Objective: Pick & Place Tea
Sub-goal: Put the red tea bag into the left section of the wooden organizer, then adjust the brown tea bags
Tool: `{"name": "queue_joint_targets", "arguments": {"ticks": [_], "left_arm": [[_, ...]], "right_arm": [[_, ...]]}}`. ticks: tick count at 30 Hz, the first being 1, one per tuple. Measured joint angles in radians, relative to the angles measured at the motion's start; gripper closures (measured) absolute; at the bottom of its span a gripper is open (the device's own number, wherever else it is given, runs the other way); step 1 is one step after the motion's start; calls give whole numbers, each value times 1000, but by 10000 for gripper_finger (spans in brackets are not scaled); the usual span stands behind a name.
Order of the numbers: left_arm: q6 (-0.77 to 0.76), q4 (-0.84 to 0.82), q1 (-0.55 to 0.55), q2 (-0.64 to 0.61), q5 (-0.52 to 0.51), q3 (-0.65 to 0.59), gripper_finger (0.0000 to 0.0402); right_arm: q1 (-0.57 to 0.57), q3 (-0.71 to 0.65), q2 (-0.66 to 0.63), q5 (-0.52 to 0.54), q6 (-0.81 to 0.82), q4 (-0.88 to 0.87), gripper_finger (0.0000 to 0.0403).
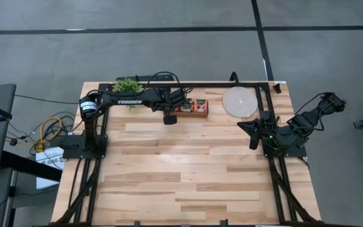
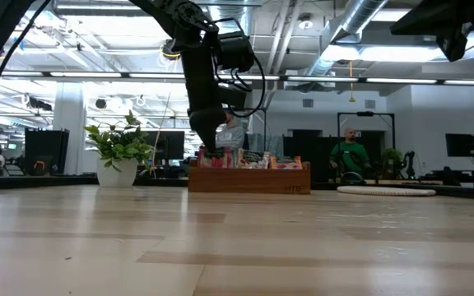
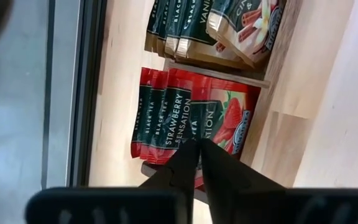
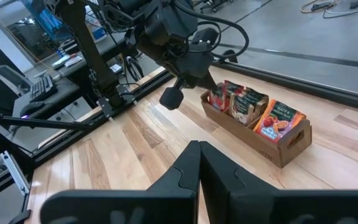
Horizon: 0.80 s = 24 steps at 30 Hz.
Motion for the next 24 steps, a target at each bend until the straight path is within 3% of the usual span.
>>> {"name": "queue_joint_targets", "arguments": {"ticks": [8,14,20,24], "left_arm": [[-2,0,0,0,3,0,311],[-20,-61,-11,-2,-27,61,278],[-114,-292,-13,-8,-26,228,273],[-309,-504,-20,-14,-17,355,273]], "right_arm": [[0,0,0,-3,7,0,403],[0,0,0,-4,7,0,403],[0,0,0,-4,7,0,403],[0,0,0,-4,7,-10,403]]}}
